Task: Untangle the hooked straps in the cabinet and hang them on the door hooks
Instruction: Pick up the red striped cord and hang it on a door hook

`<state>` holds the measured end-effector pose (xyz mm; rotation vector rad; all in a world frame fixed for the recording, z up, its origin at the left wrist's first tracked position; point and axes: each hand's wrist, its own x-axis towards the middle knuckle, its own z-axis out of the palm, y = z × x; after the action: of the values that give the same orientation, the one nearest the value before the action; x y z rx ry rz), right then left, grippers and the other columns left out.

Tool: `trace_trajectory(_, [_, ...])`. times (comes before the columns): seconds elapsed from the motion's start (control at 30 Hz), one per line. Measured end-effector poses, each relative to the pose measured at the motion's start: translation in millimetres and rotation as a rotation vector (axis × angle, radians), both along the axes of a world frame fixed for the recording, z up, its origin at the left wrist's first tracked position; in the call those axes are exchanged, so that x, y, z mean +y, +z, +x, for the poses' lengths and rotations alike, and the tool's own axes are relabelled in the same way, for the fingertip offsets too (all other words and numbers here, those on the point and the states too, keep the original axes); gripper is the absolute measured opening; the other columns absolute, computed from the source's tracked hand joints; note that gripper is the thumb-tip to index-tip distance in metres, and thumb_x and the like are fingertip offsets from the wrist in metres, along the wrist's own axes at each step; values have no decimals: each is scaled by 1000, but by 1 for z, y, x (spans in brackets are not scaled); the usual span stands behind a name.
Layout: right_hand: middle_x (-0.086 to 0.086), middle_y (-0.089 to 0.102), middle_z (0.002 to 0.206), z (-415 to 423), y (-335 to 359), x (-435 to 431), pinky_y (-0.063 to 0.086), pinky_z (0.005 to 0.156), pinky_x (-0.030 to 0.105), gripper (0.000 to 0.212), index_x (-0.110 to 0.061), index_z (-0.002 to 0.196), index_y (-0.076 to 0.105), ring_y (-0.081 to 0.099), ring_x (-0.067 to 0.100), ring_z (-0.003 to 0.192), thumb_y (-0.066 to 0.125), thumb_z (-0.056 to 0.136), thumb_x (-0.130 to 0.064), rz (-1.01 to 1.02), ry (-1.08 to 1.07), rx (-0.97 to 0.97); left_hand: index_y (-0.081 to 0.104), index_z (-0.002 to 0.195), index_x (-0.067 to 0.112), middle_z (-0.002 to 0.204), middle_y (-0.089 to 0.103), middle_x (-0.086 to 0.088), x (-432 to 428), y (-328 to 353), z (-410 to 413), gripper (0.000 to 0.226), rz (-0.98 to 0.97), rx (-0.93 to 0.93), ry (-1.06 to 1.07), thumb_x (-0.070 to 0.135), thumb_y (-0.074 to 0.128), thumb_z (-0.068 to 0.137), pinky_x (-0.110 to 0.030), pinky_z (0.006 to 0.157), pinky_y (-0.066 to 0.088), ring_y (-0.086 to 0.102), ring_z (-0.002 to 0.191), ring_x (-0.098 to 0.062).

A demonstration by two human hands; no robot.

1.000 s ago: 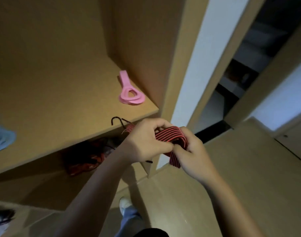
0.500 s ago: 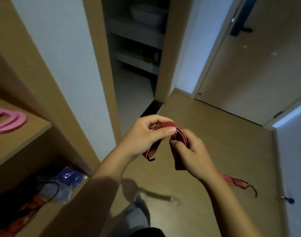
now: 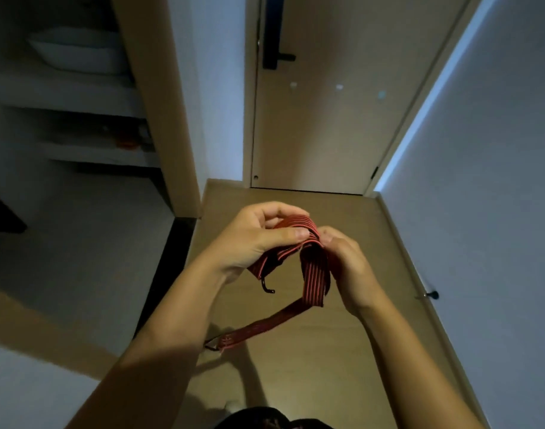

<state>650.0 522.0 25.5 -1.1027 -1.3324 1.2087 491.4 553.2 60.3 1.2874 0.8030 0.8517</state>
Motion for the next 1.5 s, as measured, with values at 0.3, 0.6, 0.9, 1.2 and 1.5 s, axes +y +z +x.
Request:
trace_trajectory(0.3, [10,62,77,15,-4,80,46,59,23,19,-1,93,63,56,10,68,63,77,-10,-58,-62,-127,65,94,20,79,70,3,100,2,20,42,-24,83,-231,1,71,57,-19,68,55,67,75,-7])
trace_trajectory(0.6, [-4,44,57,74,-5,198,39,55,17,28,-15,62,45,41,-1,53,60,85,-8,-23,-197,-346,58,111,13,84,62,8,216,-13,82,54,170,544,-172,-1,80,64,-4,60,45,60,65,5])
trace_trajectory(0.9, [6,53,70,162,-4,312,35,57,20,16,2,82,57,46,9,66,55,87,-13,-74,-170,-343,57,74,30,67,57,5,321,-21,163,29,297,710,-83,2,66,72,-22,56,40,51,58,-7])
trace_trajectory(1.2, [14,51,68,222,-9,421,39,65,34,25,-3,77,51,49,31,65,48,93,-23,-157,-298,-238,66,88,24,69,67,14,411,-10,210,26,217,410,197,16,80,68,-10,59,46,61,60,4])
trace_trajectory(1.5, [14,53,74,213,1,538,40,64,38,18,-2,81,54,50,24,68,42,82,10,-68,-152,-259,66,79,22,81,68,1,539,5,241,22,307,319,206,10,79,67,-13,62,51,65,71,-7])
